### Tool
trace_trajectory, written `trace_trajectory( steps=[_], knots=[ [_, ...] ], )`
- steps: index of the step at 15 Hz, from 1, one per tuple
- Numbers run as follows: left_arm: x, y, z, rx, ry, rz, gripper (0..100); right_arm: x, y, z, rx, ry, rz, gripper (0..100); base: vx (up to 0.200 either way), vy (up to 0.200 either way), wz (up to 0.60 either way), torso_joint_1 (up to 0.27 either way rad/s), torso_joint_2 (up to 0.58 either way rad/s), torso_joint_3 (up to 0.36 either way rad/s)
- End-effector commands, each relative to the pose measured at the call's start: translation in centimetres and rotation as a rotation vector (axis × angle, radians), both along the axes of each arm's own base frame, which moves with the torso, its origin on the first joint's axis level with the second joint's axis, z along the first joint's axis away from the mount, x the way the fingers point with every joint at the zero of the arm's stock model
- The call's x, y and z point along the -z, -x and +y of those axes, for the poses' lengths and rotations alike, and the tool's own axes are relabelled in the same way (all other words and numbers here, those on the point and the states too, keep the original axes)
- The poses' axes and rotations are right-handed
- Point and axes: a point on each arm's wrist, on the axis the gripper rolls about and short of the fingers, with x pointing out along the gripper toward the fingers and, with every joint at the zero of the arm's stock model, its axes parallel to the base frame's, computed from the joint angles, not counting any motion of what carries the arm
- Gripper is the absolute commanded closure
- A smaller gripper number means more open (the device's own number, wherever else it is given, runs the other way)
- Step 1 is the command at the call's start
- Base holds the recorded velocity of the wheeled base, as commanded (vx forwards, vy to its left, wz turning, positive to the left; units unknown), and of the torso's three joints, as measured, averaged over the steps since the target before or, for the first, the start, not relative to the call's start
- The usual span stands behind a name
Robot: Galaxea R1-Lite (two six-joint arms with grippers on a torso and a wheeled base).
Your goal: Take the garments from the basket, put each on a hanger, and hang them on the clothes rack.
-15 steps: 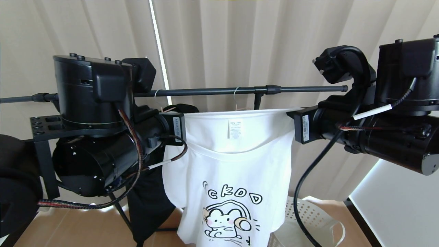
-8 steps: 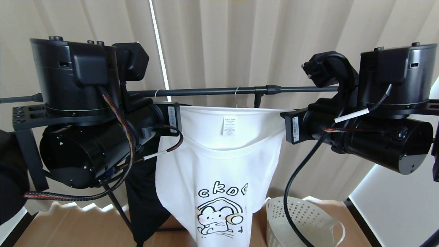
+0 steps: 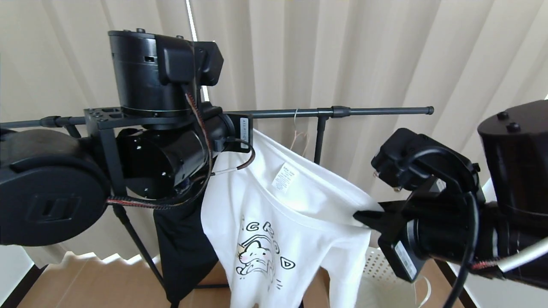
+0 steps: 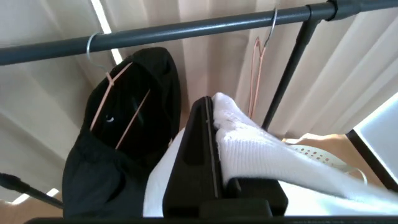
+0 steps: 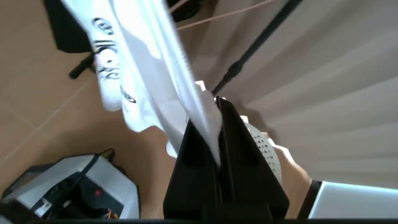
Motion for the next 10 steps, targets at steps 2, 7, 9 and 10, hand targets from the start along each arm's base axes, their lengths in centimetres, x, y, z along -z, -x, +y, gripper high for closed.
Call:
trace_trajectory(
  steps=[2,7,9,10],
  knots=[
    [0.0,-1.6,-1.8,0.055,0.003,-0.002,100,0.4,3.5,4.2,-0.129,-0.106,0.108,100,0.000,0.000,0.00,0.000,0.00,0.000],
    [-0.9,-1.5,-2.9,0.197,0.017,-0.027,100,-0.1,3.5,8.9,-0.046,-0.318,0.268,100,0.000,0.000,0.00,0.000,0.00,0.000],
    [-1.0,-1.4,-2.9,0.201,0.020,-0.028,100,-0.7,3.4,9.2,-0.031,-0.356,0.273,100,0.000,0.000,0.00,0.000,0.00,0.000],
    [-0.9,-1.4,-2.9,0.201,0.020,-0.025,100,-0.4,3.4,9.1,-0.028,-0.346,0.275,100,0.000,0.000,0.00,0.000,0.00,0.000]
  ],
)
